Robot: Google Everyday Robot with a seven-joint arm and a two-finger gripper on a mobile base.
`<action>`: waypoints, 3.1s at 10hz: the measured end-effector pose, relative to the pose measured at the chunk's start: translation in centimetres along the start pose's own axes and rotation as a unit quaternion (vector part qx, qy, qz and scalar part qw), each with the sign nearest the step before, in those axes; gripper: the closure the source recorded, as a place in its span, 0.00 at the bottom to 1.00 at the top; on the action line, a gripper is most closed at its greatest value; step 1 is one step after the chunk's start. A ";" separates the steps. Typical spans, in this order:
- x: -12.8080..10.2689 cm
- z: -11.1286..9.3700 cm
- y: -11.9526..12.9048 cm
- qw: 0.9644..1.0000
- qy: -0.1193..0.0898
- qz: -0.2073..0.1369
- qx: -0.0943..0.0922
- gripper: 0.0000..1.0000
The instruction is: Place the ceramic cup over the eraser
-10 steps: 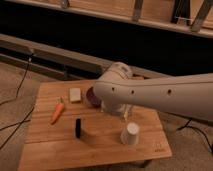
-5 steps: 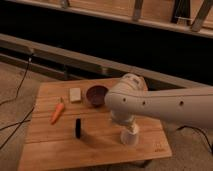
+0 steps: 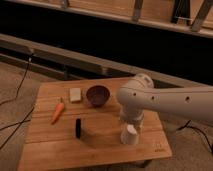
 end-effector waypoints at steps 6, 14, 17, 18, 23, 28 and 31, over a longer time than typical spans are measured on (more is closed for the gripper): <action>-1.7 3.5 0.2 0.999 0.027 0.018 -0.024 0.35; -1.4 6.9 -0.8 0.998 0.055 0.031 -0.031 0.55; -1.7 7.0 -0.7 0.998 0.053 0.030 -0.032 0.84; -1.8 7.0 -0.6 0.998 0.051 0.029 -0.033 0.93; -2.4 4.7 0.7 0.999 0.037 0.009 -0.022 1.00; -1.7 -0.4 4.3 0.999 0.022 -0.037 0.011 1.00; -1.0 -3.8 8.2 0.997 0.002 -0.072 0.006 1.00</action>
